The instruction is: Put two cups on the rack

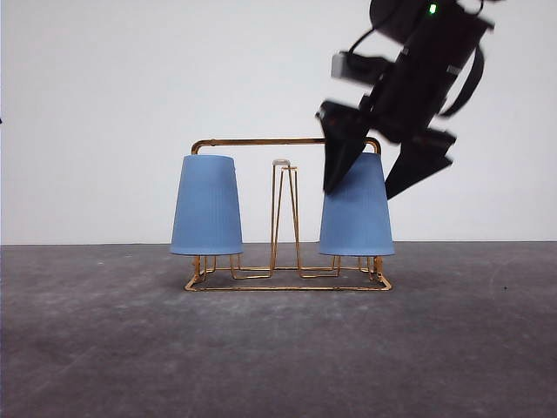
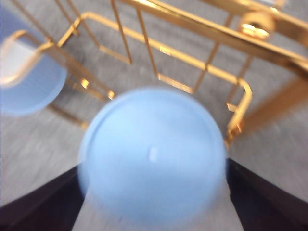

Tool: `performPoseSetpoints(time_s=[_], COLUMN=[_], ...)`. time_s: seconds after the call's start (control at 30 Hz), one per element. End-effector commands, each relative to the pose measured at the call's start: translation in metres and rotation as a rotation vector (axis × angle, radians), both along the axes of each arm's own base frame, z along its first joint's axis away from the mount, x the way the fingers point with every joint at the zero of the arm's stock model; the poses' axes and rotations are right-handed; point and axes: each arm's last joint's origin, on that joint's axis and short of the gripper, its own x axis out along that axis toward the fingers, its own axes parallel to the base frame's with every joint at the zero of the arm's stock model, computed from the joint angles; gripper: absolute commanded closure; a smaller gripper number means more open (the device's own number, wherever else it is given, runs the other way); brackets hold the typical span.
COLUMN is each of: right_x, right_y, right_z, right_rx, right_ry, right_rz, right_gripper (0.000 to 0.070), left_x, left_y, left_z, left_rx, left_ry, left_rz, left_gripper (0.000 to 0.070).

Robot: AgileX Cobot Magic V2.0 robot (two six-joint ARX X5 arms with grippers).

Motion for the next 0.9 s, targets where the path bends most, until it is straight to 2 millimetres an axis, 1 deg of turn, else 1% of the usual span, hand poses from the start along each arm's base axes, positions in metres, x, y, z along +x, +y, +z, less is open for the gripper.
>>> performPoseSetpoints(time_s=[0.0,0.07,0.13,0.23,0.3,0.4,0.5,0.57,0.73,0.87], right_x=[-0.006,-0.016,-0.028,-0.045,-0.054,-0.072,-0.092,-0.106,-0.142,-0.168], right_y=[-0.002,-0.006,-0.012,-0.019,-0.023,-0.031,-0.038,-0.044,-0.059,-0.070], right_z=[0.026,0.039,0.048,0.056,0.061,0.062,0.055,0.047,0.020,-0.003], right_rx=[0.006,-0.017,-0.039,-0.066,-0.065,-0.028,0.029,0.052,0.115,0.195], right_ry=[-0.004,0.047,0.087,0.134,0.132,0.072,0.017,-0.014,-0.072,-0.110], right_rz=[-0.004,-0.003,0.002,0.011,0.012,0.018,0.044,0.052,0.061,0.016], right_gripper=[0.0135,0.0137,0.0141,0.0196,0.0207,0.0207,0.0207,0.0207,0.0207,0.0207], left_x=[0.001,0.001,0.001,0.001,0.001,0.001,0.002,0.003,0.006,0.008], left_y=[-0.001,-0.001,-0.001,-0.001,-0.001,-0.001,-0.001,-0.001,-0.002,-0.003], left_z=[0.003,0.003,0.003,0.002,0.002,0.002,0.002,0.001,0.000,0.000], left_rx=[-0.003,-0.002,-0.001,0.005,0.020,0.049,0.067,0.078,0.088,0.091], left_ry=[-0.009,-0.010,-0.011,-0.012,-0.021,-0.040,-0.051,-0.053,-0.043,-0.048], left_rz=[0.001,-0.001,-0.002,-0.008,-0.025,-0.057,-0.077,-0.088,-0.095,-0.094], left_gripper=[0.0347,0.0347,0.0347,0.0346,0.0346,0.0345,0.0341,0.0340,0.0340,0.0341])
